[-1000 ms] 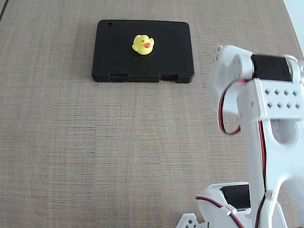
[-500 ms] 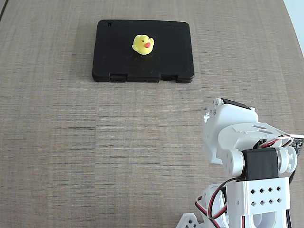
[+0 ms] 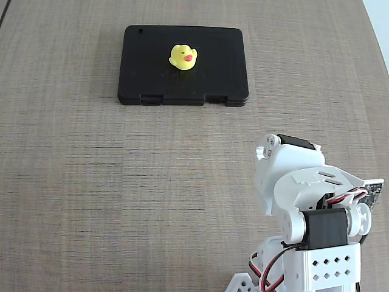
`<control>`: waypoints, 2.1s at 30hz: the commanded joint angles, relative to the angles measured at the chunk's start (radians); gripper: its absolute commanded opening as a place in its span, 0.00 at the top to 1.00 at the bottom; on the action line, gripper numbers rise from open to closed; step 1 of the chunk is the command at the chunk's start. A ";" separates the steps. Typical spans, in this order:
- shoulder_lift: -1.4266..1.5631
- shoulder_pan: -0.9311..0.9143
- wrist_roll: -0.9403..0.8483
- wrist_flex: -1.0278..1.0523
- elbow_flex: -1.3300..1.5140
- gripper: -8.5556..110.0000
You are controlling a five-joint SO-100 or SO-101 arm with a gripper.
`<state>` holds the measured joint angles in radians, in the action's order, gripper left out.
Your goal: Grasp a duck and put it on the black surface.
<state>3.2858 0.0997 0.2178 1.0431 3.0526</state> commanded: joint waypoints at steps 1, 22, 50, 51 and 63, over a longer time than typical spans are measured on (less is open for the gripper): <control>0.023 0.002 0.000 0.002 0.006 0.93; 0.075 -0.051 0.000 0.002 0.058 0.93; 0.075 -0.048 -0.107 -0.009 0.057 0.93; 0.075 -0.048 -0.107 -0.009 0.057 0.93; 0.077 -0.048 -0.107 -0.009 0.057 0.93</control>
<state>3.2965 0.0552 0.1166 1.0431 3.1170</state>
